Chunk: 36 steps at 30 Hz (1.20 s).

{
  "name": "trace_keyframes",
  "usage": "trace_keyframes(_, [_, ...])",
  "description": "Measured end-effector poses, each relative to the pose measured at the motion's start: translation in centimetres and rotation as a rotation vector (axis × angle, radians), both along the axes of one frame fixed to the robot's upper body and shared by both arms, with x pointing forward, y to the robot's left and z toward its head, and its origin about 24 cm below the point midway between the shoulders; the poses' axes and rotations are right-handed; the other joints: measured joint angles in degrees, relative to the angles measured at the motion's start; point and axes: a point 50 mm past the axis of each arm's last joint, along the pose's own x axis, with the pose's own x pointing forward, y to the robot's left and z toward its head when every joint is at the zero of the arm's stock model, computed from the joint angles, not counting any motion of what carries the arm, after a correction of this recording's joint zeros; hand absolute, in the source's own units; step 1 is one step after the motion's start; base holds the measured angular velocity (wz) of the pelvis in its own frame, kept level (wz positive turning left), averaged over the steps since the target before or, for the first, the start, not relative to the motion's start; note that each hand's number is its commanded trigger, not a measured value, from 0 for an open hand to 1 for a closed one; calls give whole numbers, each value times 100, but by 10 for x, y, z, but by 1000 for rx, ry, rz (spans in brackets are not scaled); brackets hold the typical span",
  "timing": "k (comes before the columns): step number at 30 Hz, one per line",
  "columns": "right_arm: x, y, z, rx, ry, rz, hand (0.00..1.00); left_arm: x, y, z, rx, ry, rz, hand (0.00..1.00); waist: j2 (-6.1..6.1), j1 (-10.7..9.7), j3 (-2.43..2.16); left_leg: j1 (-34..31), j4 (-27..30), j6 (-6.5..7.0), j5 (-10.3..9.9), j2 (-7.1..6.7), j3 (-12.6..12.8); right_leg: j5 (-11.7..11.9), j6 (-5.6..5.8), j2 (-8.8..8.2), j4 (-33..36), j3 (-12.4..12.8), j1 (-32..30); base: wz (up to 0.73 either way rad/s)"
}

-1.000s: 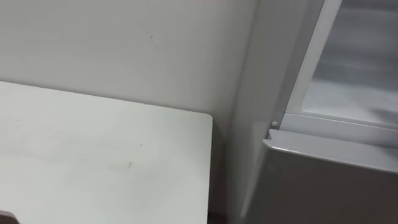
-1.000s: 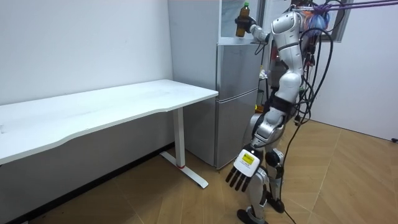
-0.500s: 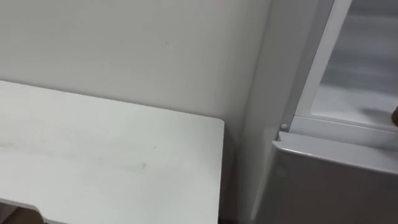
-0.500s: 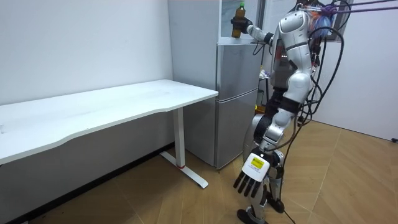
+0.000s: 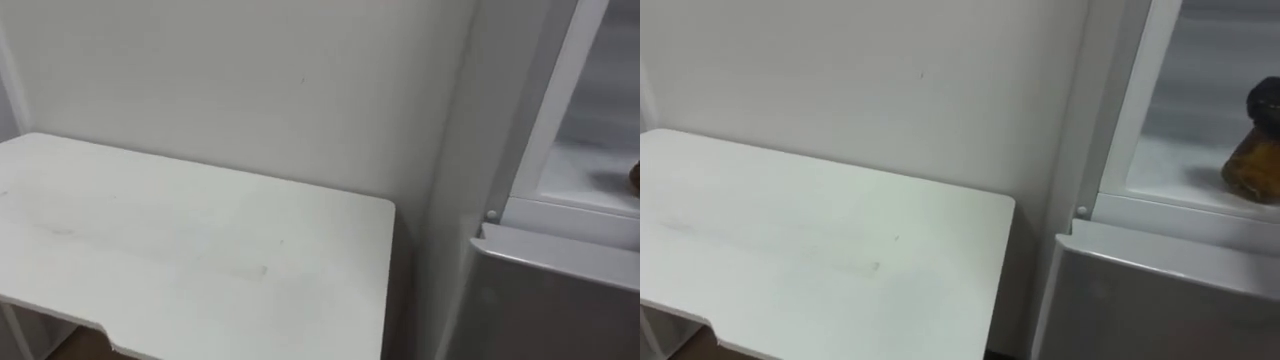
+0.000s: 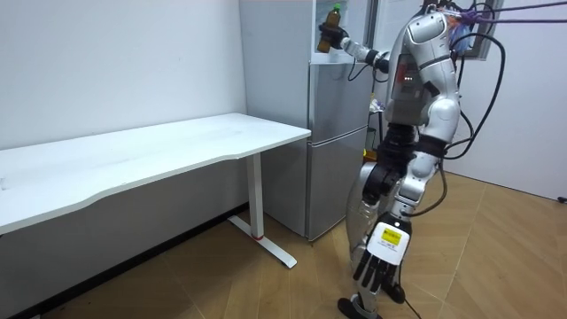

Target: Put the bottle in the upper fridge

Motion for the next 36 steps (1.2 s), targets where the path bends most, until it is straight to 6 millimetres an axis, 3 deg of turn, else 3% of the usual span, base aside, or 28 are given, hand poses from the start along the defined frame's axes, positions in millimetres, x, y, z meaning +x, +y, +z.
trace_keyframes(2, [0,-4,-3,31,-4,-8,100,5,1,1,2,-12,-13,0,2,-2,3,-77,23,-1,-3,-11,-80,0,0,-4,2,-95,-4,22])
trace_keyframes(4, [1,-9,-5,51,-13,-17,85,16,3,4,13,-52,-33,0,1,51,10,-213,130,-4,-7,-11,-151,5,-6,8,18,-145,-64,18])
trace_keyframes(6, [2,-11,-5,54,-14,-21,0,22,5,5,21,-67,-42,0,8,63,19,-323,253,-18,-28,-7,-220,14,-21,26,27,-213,-92,15])
trace_keyframes(12, [7,-16,-11,77,10,-23,0,25,4,5,15,-61,-62,0,48,163,63,-405,402,-28,-45,30,-249,34,-58,53,106,-215,-118,3])
trace_keyframes(21, [9,-20,-13,59,42,1,0,23,14,8,27,-49,-19,0,14,424,46,-507,481,-46,-12,36,-250,10,-95,57,123,-142,-270,-1])
trace_keyframes(27, [15,-14,-21,40,115,57,0,16,18,10,36,-15,-2,0,-171,441,7,-381,378,-62,-5,41,-254,2,-103,76,99,-119,-156,0])
trace_keyframes(36, [17,-11,-23,26,135,82,0,18,26,13,49,-17,-14,0,-263,445,30,-358,364,-73,-13,47,-240,1,-104,99,73,-79,-124,0])
